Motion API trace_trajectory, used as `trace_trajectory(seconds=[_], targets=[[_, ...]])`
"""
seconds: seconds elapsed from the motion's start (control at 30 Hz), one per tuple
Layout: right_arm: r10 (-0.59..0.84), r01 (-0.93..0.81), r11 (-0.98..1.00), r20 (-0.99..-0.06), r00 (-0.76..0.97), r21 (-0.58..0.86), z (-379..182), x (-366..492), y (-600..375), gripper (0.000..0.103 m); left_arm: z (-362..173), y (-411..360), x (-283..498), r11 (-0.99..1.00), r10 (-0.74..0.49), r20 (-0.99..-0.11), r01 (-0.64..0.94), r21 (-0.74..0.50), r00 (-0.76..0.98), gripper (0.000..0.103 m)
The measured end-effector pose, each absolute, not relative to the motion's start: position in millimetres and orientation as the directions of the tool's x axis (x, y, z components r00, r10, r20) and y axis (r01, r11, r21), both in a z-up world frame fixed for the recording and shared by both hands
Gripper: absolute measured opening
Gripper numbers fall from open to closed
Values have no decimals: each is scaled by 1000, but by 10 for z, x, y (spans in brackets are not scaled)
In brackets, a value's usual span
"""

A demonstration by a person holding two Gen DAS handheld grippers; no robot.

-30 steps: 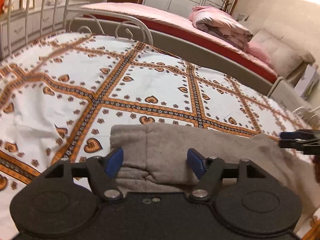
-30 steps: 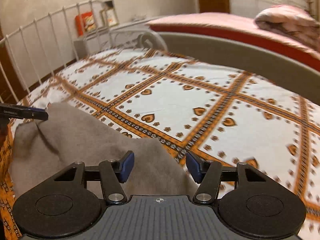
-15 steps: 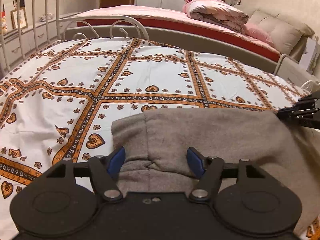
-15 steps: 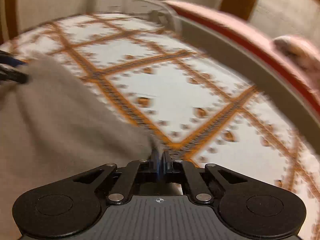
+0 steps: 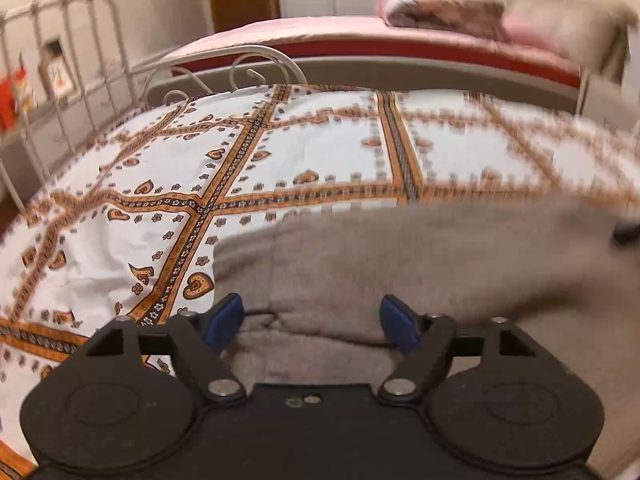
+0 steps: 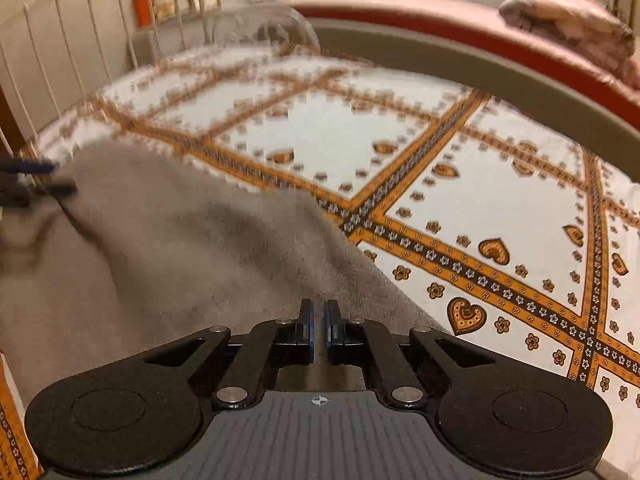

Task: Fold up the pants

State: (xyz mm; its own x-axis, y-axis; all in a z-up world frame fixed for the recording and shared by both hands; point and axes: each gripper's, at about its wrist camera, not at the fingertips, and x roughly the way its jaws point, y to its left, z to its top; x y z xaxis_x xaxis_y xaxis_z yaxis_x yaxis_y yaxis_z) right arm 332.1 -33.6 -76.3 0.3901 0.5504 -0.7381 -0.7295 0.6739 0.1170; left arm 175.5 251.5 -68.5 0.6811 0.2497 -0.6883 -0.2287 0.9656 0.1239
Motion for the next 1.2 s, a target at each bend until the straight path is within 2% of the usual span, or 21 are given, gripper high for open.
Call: trace_trajectory(seconds=[0.3, 0.33, 0.4, 0.43, 0.47, 0.67, 0.73, 0.8, 0.87, 0.9, 1.0, 1.1, 1.17, 1.2], targets=[[529, -645, 760, -647, 550, 73, -126, 3031, -1353, 5, -328, 2323, 1556, 961, 261, -635, -257, 101, 727, 68], [516, -625, 777, -643, 566, 73, -90, 2980, -1512, 9, -310, 2276, 1542, 962, 257, -634, -254, 97, 729, 68], [486, -567, 819, -633, 603, 88, -59, 2927, -1915, 41, -272, 2172, 1507, 967, 236, -635, -243, 78, 735, 70], [474, -541, 835, -628, 618, 98, -52, 2899, -2079, 69, -259, 2125, 1496, 968, 229, -636, -239, 71, 737, 70], [467, -513, 851, -613, 637, 115, -50, 2866, -2287, 74, -251, 2074, 1483, 971, 219, -635, -232, 63, 741, 72], [378, -314, 925, -627, 681, 215, -231, 2802, -3332, 72, -416, 1887, 1555, 980, 190, -673, -184, 81, 715, 75], [336, -249, 941, -681, 650, 228, -449, 2818, -3624, 71, -569, 1948, 1599, 980, 178, -723, -188, 68, 667, 76], [213, -151, 977, -791, 573, 153, -732, 2874, -3850, 71, -719, 2040, 1599, 981, 158, -757, -186, 49, 634, 76], [177, -97, 984, -770, 613, 149, -734, 2813, -4166, 71, -717, 2058, 1565, 984, 146, -748, -173, 43, 648, 76], [162, -35, 983, -761, 627, 181, -675, 2784, -4337, 71, -699, 2057, 1553, 984, 145, -746, -173, 41, 650, 76], [241, 111, 889, -660, 711, 445, -528, 2531, -4971, 71, -706, 2053, 1510, 988, 134, -742, -146, 49, 657, 76], [262, 263, 752, -640, 722, 604, -608, 2256, -5456, 70, -733, 2044, 1489, 991, 125, -736, -113, 66, 665, 76], [283, 322, 675, -637, 717, 663, -682, 2129, -5676, 41, -737, 2036, 1472, 992, 120, -734, -108, 64, 668, 76], [295, 347, 640, -636, 713, 685, -724, 2086, -5771, 39, -737, 2035, 1472, 992, 119, -734, -108, 64, 668, 76]])
